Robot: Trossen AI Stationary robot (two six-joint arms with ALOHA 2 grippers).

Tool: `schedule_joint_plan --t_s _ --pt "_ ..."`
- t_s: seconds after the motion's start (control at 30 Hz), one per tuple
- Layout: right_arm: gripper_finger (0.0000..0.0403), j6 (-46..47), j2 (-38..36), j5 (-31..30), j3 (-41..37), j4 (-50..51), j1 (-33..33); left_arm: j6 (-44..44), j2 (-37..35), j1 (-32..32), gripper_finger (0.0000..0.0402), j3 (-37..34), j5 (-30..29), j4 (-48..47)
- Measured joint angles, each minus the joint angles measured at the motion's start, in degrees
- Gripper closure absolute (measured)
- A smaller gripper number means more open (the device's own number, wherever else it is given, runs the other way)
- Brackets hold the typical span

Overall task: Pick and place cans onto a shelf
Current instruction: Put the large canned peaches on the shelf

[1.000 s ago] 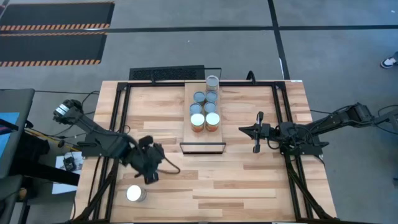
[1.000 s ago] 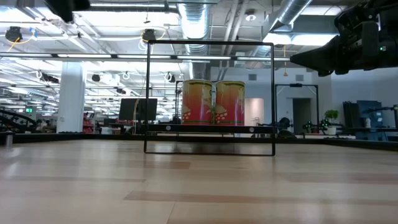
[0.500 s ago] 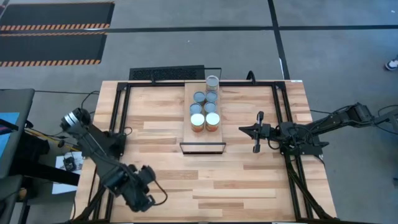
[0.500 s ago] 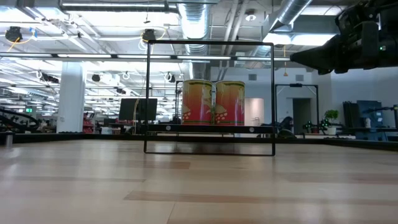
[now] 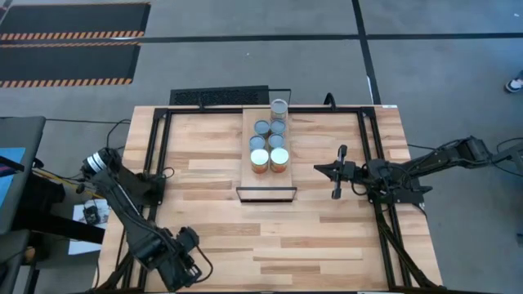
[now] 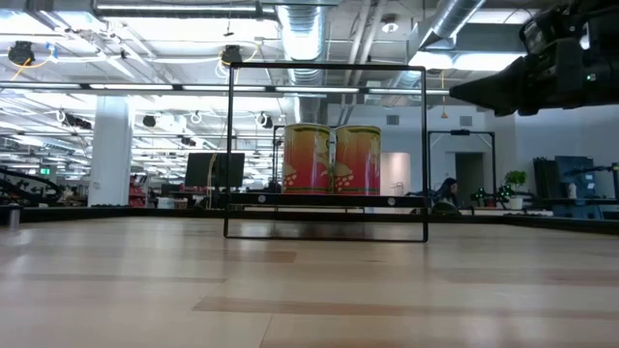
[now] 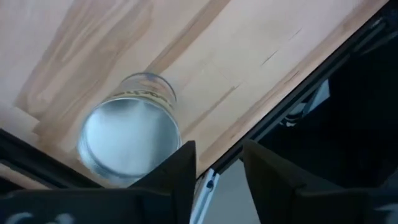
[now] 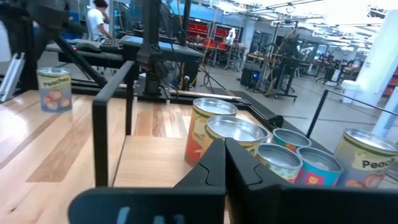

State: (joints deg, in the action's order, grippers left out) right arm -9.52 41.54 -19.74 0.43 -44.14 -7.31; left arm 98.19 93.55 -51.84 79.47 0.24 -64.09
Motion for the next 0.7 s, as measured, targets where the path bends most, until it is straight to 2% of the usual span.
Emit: schedule_joint_plan --t_s 0.23,0.53,0.7 --pt "0.0392 0.29 0.01 0.06 -0.01 0.2 0.39 -2.89 4.7 -0.3 0.0265 -0.01 1.47 -0.56" --pt "0.0393 0.33 0.0 0.11 -0.02 0.37 0.39 -0.76 6.96 -0.47 0.0264 -0.03 1.9 -5.04" --pt "0.0392 0.26 0.01 0.11 -0.02 0.37 0.39 -1.05 7.68 -0.78 0.0288 0.05 2.06 -6.31"
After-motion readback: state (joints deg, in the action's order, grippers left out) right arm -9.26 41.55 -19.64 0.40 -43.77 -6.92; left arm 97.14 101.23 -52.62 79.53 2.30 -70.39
